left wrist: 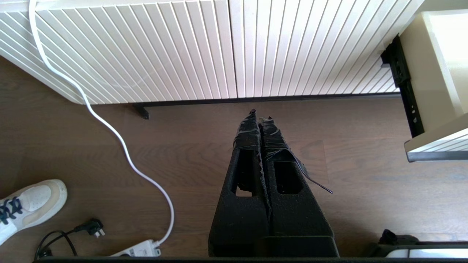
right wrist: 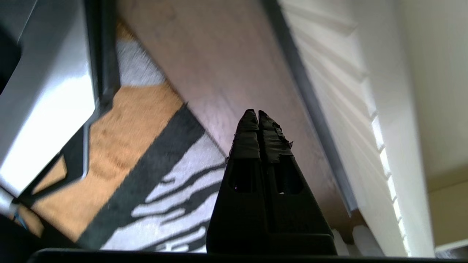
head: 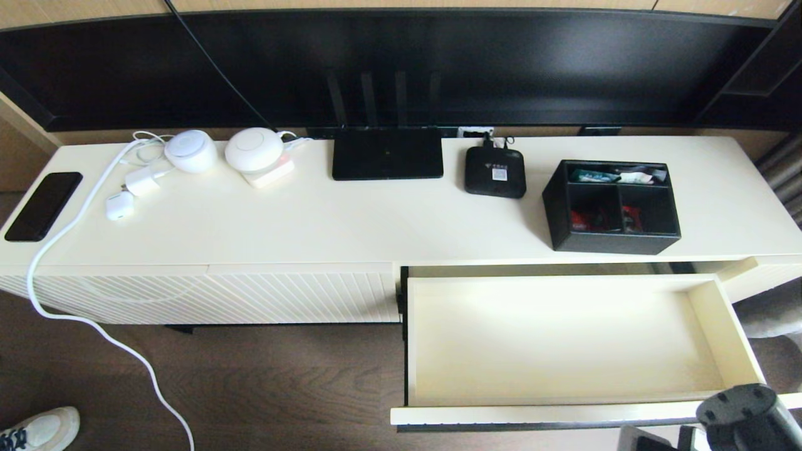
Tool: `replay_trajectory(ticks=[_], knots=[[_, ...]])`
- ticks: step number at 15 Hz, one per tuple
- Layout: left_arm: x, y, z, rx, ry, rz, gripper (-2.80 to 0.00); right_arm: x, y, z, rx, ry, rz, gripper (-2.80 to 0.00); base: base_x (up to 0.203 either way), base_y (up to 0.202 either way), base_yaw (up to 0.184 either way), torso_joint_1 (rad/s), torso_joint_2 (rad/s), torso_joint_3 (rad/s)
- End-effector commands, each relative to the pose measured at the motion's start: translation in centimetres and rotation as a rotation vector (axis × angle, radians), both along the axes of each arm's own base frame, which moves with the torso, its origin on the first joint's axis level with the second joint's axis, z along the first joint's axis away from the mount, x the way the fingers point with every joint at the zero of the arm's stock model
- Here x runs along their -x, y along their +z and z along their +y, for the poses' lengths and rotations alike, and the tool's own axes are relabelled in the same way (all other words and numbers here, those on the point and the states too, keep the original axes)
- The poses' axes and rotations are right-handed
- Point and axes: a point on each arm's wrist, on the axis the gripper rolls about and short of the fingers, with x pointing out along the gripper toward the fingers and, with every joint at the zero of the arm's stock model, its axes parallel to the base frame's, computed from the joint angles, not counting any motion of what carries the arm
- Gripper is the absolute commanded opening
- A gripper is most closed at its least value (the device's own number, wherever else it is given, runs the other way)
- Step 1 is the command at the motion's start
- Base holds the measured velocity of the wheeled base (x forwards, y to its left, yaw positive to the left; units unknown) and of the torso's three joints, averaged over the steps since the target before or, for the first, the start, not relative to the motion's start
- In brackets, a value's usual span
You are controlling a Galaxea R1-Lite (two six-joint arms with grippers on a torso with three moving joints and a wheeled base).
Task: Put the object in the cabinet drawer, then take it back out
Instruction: Close the drawer
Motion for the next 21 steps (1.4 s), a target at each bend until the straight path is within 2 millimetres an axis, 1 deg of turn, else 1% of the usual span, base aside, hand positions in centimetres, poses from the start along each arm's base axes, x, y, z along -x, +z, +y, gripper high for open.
replay_trajectory(ticks=[1, 4, 9, 11, 15, 17, 20, 21], knots=[[0.0, 0.0, 0.0, -0.001, 0.0, 0.001, -2.8, -2.0, -1.6, 0.8, 0.0, -0.017, -0.007, -2.8, 0.0, 0.0, 0.0, 0.0, 0.0, 0.0], [0.0, 0.0, 0.0, -0.001, 0.0, 0.001, -2.8, -3.4, -1.7, 1.4, -0.032, -0.033, -0.095, -2.8, 0.0, 0.0, 0.0, 0.0, 0.0, 0.0], [0.0, 0.0, 0.0, -0.001, 0.0, 0.001, -2.8, -5.0, -1.3, 1.9, -0.069, -0.06, -0.207, -2.8, 0.0, 0.0, 0.0, 0.0, 0.0, 0.0], [0.0, 0.0, 0.0, -0.001, 0.0, -0.001, -2.8, -6.0, -1.2, 2.0, -0.096, -0.078, -0.262, -2.8, 0.0, 0.0, 0.0, 0.0, 0.0, 0.0], [0.0, 0.0, 0.0, -0.001, 0.0, 0.001, -2.8, -8.3, 0.8, 2.7, -0.123, -0.119, -0.428, -2.8, 0.0, 0.0, 0.0, 0.0, 0.0, 0.0], [0.0, 0.0, 0.0, -0.001, 0.0, 0.0, -2.8, -9.2, 1.7, 2.5, -0.111, -0.126, -0.497, -2.8, 0.0, 0.0, 0.0, 0.0, 0.0, 0.0], [0.0, 0.0, 0.0, -0.001, 0.0, -0.001, -2.8, -10.3, 2.1, 2.8, -0.132, -0.133, -0.541, -2.8, 0.0, 0.0, 0.0, 0.0, 0.0, 0.0], [0.0, 0.0, 0.0, -0.001, 0.0, 0.001, -2.8, -10.6, 2.0, 2.9, -0.131, -0.137, -0.541, -2.8, 0.0, 0.0, 0.0, 0.0, 0.0, 0.0]])
